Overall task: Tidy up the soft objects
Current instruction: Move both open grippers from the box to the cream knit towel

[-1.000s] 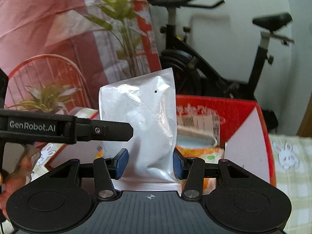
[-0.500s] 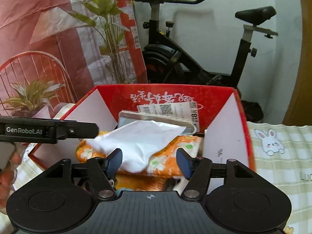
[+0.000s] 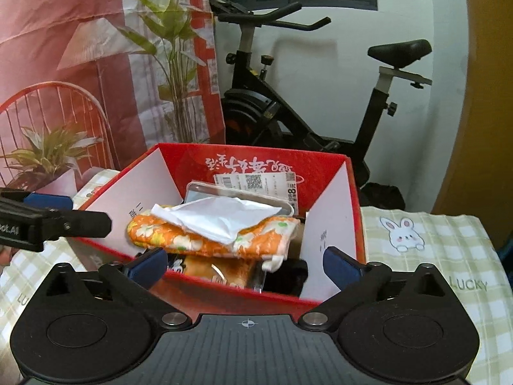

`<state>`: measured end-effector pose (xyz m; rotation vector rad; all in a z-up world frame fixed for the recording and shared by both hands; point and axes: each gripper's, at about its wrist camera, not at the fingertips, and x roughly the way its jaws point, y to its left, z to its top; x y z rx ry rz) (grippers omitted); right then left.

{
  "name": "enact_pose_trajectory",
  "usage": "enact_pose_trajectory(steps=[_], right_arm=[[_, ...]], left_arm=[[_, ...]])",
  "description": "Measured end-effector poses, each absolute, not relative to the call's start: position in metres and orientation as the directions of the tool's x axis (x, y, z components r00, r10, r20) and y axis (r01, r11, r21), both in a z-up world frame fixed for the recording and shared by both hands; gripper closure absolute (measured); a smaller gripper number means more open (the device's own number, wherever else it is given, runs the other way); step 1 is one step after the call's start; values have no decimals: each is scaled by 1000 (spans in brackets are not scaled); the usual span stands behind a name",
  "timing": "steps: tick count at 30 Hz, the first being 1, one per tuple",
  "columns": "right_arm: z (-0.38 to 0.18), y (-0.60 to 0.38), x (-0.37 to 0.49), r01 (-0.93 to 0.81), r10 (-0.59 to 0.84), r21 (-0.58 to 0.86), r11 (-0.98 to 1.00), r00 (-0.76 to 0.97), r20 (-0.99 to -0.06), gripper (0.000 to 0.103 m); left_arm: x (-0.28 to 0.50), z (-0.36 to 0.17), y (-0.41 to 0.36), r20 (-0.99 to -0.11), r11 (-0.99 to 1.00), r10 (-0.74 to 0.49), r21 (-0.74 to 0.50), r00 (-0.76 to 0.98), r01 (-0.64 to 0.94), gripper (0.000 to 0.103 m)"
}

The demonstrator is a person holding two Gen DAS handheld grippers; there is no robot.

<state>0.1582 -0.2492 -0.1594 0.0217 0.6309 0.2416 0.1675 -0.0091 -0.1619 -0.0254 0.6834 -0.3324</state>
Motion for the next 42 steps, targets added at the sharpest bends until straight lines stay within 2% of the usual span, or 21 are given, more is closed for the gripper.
enact_pose_trajectory(steps=[13,26,36,42], right_arm=[[-164,-255,104,-202,217,89,975,803,-555,0],[-201,-241,68,-222,191,24,975,773,-605,0],[-233,-244,48,-209,163,10,978,733,-660,0],[-242,-240,49,-207,143,-16,978,727,-671,0]], left_arm=[[115,-178,7,-619,959,-275,-118,736,258,0],[83,-206,13,-627,971,-224,-75,746,229,0],[75,-232,31,-685,978,-210,-139,698,157,0],[78,-244,26,-711,976,-217,-140,669,168,0]])
